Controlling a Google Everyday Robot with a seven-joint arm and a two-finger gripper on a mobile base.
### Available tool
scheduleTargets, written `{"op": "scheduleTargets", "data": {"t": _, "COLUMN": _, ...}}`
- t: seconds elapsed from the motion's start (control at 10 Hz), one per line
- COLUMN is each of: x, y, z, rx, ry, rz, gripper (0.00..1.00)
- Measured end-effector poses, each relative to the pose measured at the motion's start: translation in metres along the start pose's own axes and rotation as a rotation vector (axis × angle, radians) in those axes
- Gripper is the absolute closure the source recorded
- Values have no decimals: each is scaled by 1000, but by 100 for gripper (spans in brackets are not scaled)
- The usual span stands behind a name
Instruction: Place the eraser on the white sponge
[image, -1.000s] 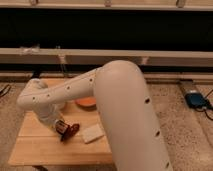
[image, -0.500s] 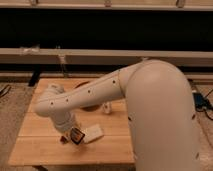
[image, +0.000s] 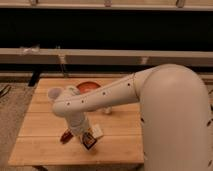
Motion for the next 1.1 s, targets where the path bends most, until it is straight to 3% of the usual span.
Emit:
{"op": "scheduleTargets", "data": {"t": 0.4, "x": -1, "y": 10, "z": 8, "rx": 6, "ry": -17, "rz": 46, "gripper": 100}}
{"op": "scheduleTargets", "data": {"t": 1.1, "x": -4, "y": 29, "z": 14, "rx": -10, "ry": -8, "rz": 128, "gripper": 100}}
